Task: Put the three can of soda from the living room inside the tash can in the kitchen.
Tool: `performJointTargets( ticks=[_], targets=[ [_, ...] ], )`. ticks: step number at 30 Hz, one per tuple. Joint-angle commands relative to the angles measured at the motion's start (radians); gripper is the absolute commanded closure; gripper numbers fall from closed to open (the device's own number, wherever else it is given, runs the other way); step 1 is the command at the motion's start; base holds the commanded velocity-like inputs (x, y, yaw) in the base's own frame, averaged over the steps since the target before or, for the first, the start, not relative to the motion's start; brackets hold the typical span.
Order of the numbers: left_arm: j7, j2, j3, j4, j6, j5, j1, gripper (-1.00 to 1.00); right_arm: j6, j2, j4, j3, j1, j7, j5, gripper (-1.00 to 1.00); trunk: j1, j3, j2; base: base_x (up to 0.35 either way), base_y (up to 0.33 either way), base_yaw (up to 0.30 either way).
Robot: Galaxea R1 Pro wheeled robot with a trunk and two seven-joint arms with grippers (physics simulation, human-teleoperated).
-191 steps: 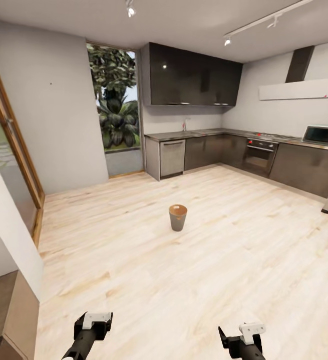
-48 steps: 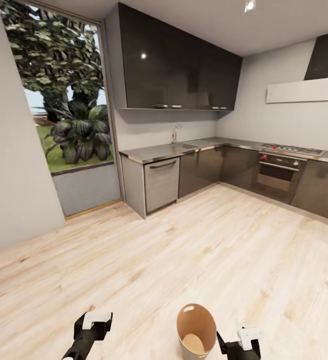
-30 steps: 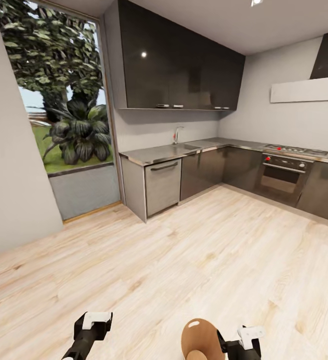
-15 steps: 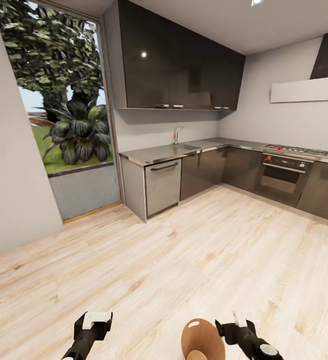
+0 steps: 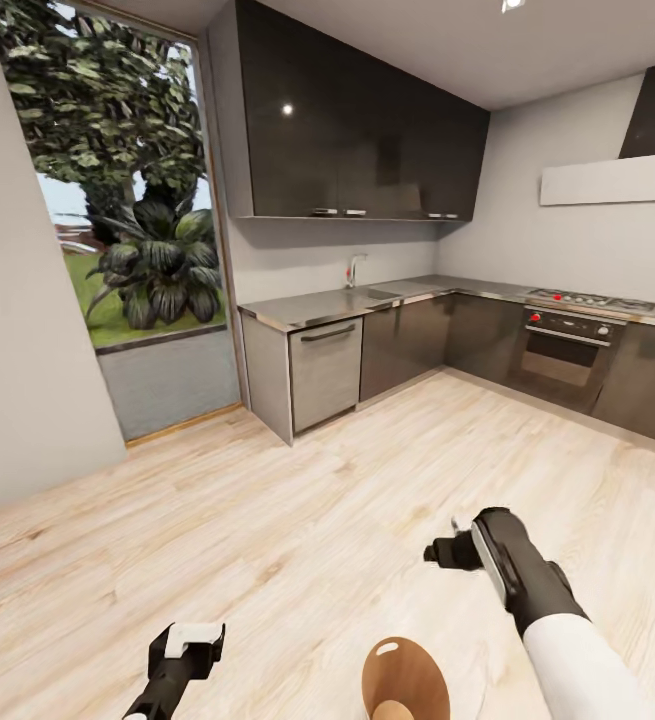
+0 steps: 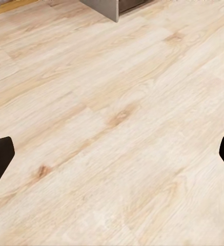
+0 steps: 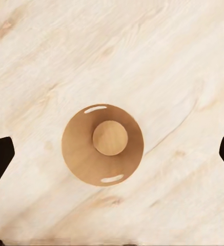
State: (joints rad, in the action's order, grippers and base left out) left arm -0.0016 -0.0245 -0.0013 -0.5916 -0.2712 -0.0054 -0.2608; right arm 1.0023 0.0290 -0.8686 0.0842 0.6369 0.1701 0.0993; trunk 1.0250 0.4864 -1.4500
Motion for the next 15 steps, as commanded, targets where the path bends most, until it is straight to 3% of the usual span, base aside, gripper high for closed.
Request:
performJointTargets(
  ticks=[1, 6, 7, 11, 15],
  targets=[
    [0.000, 0.000, 0.000, -0.001, 0.000, 0.000, 0.000, -1.00, 0.014, 0.004, 0.051, 0.000, 0.034, -0.002, 0.000, -1.00, 0.000, 0.000, 0.000, 0.000, 0.000, 0.000],
    [0.002, 0.001, 0.001, -0.006, 0.002, 0.000, 0.000, -1.00, 0.040, 0.048, 0.331, 0.001, 0.200, -0.009, 0.002, -1.00, 0.000, 0.000, 0.000, 0.000, 0.000, 0.000],
    [0.002, 0.001, 0.001, -0.008, 0.004, 0.000, 0.000, -1.00, 0.029, 0.070, 0.447, 0.001, 0.267, -0.012, 0.004, -1.00, 0.000, 0.000, 0.000, 0.000, 0.000, 0.000],
    [0.001, 0.002, 0.000, -0.009, 0.008, 0.000, 0.000, -1.00, 0.022, 0.085, 0.520, 0.000, 0.311, -0.014, 0.006, -1.00, 0.000, 0.000, 0.000, 0.000, 0.000, 0.000],
    [0.000, 0.005, -0.001, -0.004, 0.012, -0.004, 0.000, -1.00, 0.021, 0.092, 0.561, -0.001, 0.335, -0.018, 0.007, -1.00, 0.015, 0.013, -0.028, 0.000, 0.000, 0.000]
  ],
)
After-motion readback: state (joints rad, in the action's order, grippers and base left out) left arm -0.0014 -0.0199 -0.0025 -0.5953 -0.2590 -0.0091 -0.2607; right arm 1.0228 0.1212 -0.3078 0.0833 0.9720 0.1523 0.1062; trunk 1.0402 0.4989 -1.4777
